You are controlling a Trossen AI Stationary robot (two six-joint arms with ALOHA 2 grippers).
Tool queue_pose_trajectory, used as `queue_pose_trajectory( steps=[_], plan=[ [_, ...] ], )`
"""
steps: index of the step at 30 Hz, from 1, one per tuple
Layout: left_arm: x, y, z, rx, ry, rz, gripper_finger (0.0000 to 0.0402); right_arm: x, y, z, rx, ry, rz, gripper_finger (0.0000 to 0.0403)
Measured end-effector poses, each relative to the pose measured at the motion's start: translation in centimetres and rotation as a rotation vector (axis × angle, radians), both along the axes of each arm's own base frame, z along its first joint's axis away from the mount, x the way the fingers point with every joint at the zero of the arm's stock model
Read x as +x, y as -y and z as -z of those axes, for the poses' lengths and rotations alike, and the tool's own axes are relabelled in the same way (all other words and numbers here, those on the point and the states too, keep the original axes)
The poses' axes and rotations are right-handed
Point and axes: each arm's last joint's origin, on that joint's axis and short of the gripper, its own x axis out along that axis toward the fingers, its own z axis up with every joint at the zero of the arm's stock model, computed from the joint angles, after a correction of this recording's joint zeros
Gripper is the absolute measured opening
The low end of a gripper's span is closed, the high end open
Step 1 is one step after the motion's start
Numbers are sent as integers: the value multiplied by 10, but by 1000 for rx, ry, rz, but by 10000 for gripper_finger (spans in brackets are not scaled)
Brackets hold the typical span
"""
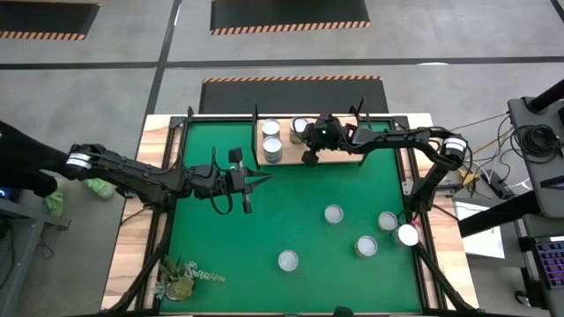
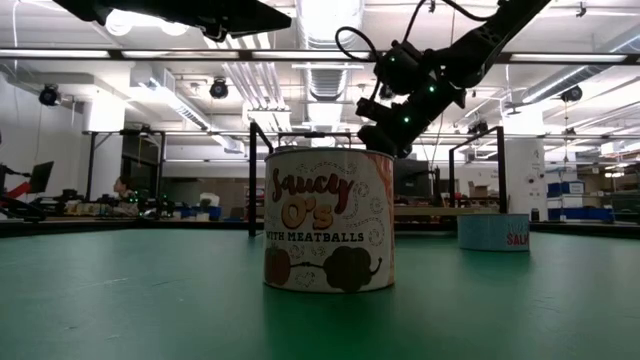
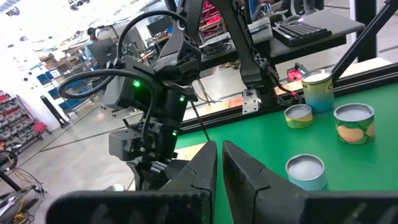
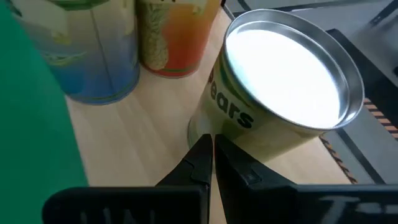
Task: Pick and place cans onto a shelf
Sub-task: Put the canned pears on the shelf, then put the canned cherries on the shelf
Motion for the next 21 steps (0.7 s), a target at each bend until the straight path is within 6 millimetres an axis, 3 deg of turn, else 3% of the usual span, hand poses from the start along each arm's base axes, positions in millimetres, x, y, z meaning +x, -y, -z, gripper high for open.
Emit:
queue_pose_trajectory(
  steps=[6, 11, 16, 21],
  plan=[
    [0, 0, 0, -3, 1, 0, 8, -1, 1, 0, 2, -5, 0, 9],
    [0, 0, 0, -3, 1, 0, 8, -3, -14, -15, 34, 30, -36, 9],
    [0, 0, 0, -3, 1, 0, 8, -7, -51, -38, 153, 79, -201, 9],
    [0, 0, 2, -26, -11, -2, 8, -5, -110, -58, 221, 126, -386, 9]
  ],
)
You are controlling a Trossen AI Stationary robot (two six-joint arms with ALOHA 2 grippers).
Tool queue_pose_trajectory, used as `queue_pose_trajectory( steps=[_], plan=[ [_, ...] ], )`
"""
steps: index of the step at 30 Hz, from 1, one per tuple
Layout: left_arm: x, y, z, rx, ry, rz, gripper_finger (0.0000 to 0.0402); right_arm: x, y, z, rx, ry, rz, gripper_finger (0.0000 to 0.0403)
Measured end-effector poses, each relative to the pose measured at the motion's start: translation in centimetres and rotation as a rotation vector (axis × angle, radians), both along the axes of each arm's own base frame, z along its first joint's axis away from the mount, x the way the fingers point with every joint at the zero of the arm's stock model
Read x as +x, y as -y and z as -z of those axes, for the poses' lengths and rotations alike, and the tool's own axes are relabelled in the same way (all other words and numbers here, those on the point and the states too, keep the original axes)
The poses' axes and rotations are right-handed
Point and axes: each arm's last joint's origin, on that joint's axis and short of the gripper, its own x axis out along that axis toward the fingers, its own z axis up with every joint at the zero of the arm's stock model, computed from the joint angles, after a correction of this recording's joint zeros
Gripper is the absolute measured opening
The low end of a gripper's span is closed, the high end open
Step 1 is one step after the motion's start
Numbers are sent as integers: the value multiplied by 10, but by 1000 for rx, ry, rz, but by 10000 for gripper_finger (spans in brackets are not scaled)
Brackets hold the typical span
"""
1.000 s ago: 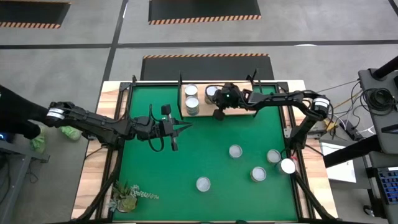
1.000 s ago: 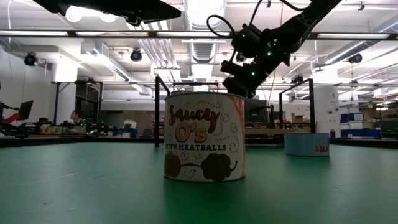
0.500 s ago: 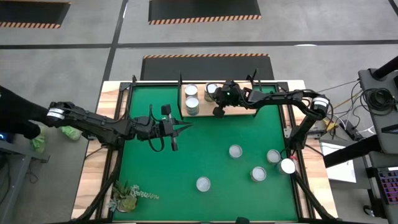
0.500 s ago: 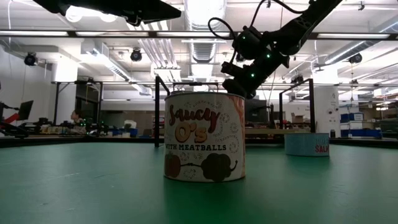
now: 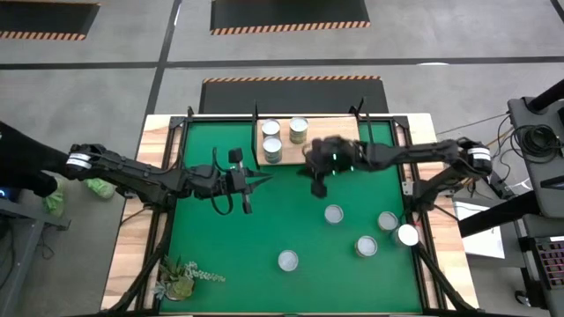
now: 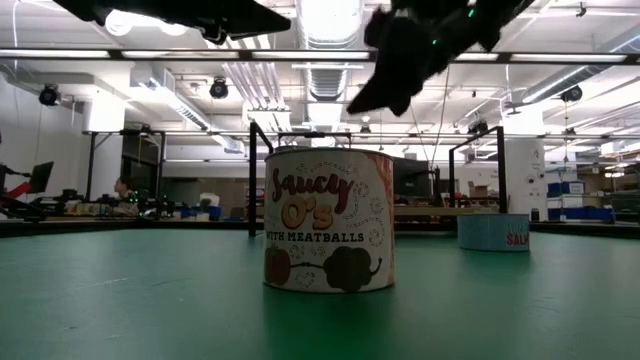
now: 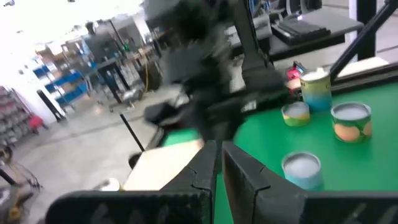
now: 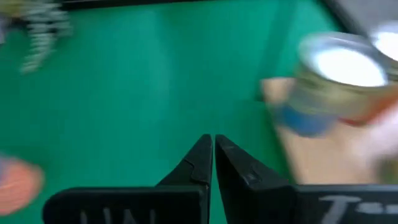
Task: Pick and place cans onto a shelf
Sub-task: Put the canned cherries on the shelf
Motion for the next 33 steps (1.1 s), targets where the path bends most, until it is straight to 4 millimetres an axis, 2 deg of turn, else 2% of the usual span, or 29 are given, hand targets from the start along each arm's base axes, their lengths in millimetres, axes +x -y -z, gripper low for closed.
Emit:
queue_pose_trajectory(
  steps=[7, 10, 13, 22, 27, 29, 33],
  plan=[
    [-2, 4, 13, -56, -123, 7, 8, -3, -85, -4, 84, -11, -209, 9],
    [-4, 9, 16, -98, -141, 20, 8, -9, -112, 0, 96, -64, -217, 9],
    [-5, 15, 16, -128, -130, 38, 8, -21, -131, 8, 103, -171, -175, 9],
    [-4, 31, 0, -226, -135, 77, 8, -70, -159, 28, 200, -634, 20, 9],
    [-2, 34, -10, -237, -133, 86, 8, -97, -159, 11, 313, -951, 300, 9],
    [-1, 34, -12, -237, -129, 86, 8, -107, -161, 4, 337, -1016, 395, 9],
    [-1, 34, -15, -235, -123, 88, 8, -124, -169, -4, 393, -1096, 464, 13]
  ],
)
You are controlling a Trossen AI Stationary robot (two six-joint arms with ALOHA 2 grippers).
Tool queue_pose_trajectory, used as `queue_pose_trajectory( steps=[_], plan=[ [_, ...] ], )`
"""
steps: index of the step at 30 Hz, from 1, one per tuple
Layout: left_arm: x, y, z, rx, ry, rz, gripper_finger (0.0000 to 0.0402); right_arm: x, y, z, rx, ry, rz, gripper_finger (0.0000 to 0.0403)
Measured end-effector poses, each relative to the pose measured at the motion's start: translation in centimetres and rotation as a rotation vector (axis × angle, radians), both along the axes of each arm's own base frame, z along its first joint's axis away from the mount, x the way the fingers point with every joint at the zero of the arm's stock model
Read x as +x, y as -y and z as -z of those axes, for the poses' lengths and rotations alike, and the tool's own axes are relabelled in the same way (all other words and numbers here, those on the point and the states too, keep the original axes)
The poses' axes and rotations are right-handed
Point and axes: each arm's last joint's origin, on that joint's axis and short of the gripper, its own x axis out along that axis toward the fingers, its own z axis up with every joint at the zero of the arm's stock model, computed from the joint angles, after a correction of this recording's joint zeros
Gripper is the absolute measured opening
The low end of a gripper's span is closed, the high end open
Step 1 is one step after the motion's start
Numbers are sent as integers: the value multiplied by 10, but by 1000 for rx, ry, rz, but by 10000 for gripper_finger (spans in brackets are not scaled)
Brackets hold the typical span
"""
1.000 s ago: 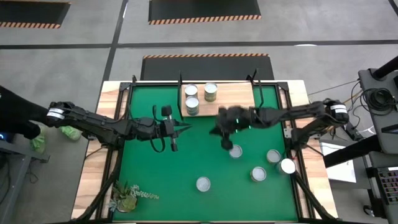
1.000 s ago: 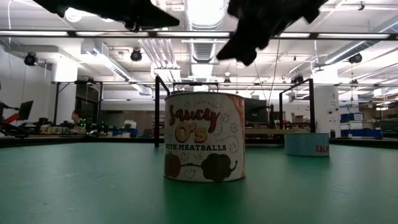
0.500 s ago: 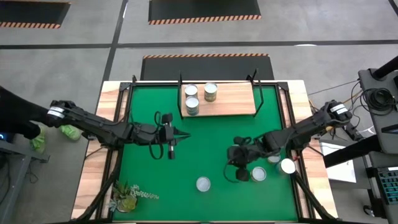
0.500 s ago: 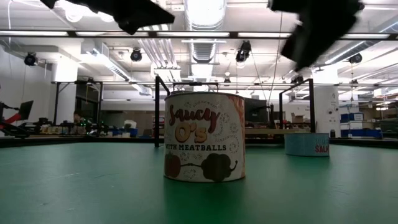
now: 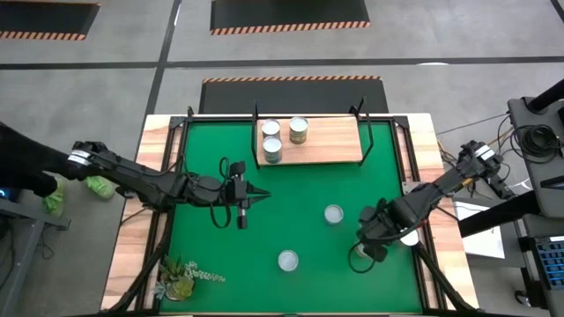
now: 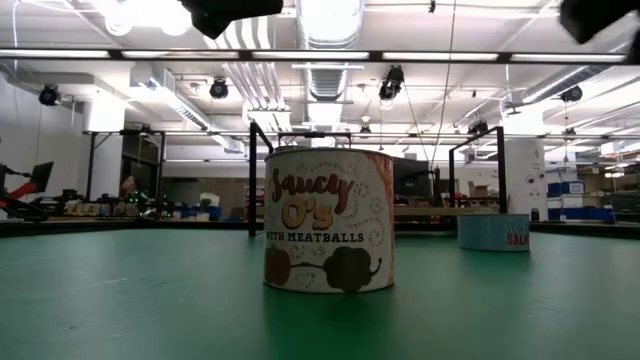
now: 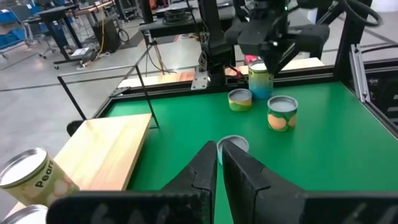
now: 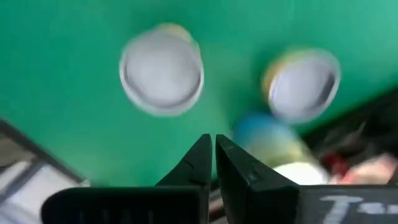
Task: Pick and place cans onto a shelf
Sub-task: Put the canned cherries on the shelf
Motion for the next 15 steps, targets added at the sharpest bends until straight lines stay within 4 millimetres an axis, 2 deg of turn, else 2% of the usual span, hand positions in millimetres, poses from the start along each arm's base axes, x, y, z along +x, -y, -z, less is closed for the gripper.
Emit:
queue_pose_trajectory(
  steps=[5, 9, 15],
  plan=[
    [0, 0, 1, 33, -9, 7, 8, -17, 1, 0, 11, -55, 192, 63],
    [0, 0, 1, 47, -15, 10, 8, -29, 8, -4, -23, -132, 324, 140],
    [0, 0, 1, 53, -16, 12, 8, -43, 16, -7, -103, -260, 394, 269]
  ],
)
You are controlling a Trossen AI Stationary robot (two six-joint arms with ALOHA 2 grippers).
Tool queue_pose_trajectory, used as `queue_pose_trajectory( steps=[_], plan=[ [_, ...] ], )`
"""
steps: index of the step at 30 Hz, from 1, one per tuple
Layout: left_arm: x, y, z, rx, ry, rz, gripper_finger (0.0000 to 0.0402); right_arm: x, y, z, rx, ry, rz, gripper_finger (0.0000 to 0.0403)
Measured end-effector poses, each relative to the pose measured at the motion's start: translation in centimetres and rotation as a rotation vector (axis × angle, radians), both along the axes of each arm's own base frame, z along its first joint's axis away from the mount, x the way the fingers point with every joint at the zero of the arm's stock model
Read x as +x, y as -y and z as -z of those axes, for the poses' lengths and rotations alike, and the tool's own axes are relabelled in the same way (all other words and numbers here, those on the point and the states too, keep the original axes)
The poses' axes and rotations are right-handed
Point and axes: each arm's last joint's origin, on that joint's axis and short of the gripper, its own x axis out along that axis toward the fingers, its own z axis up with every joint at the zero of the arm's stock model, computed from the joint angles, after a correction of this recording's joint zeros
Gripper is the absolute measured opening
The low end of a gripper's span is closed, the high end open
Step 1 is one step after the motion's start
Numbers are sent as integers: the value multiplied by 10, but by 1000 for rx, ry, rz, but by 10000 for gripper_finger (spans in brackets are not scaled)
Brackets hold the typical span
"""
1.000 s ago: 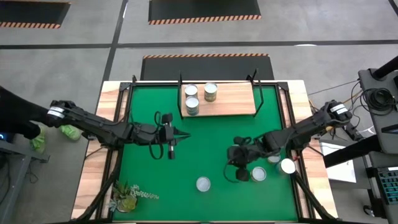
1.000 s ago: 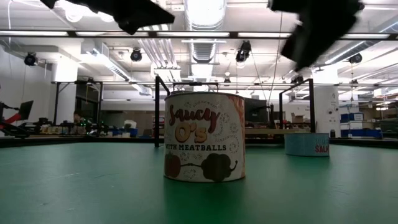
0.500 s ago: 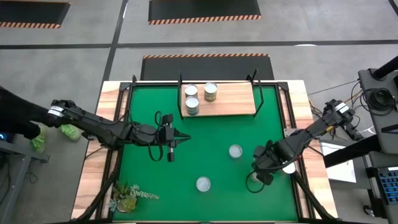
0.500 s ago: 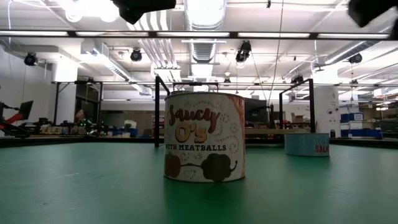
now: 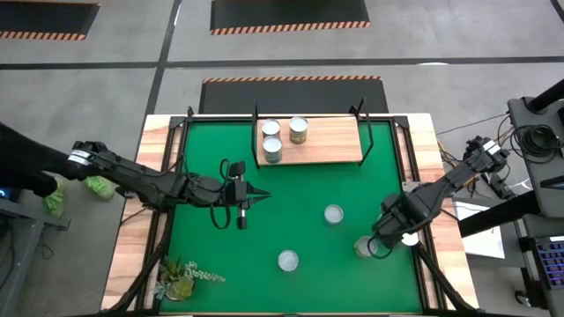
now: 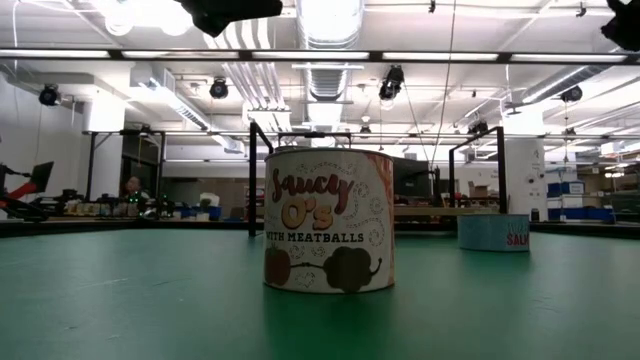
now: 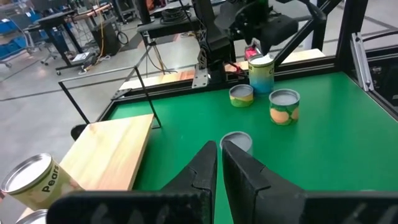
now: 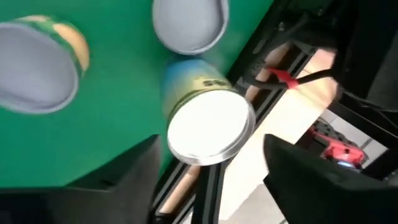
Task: Pick and place cans onto a shelf
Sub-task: Put the canned cherries on the shelf
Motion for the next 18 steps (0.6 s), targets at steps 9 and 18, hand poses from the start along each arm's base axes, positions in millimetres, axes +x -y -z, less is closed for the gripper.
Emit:
queue_pose_trajectory(
  steps=[9, 18],
  plan=[
    [0, 0, 0, 23, -3, 6, 8, -2, 1, 14, -1, -19, -58, 371],
    [0, 0, 0, 23, -3, 6, 8, -8, 3, 30, 43, -72, -88, 373]
  ],
)
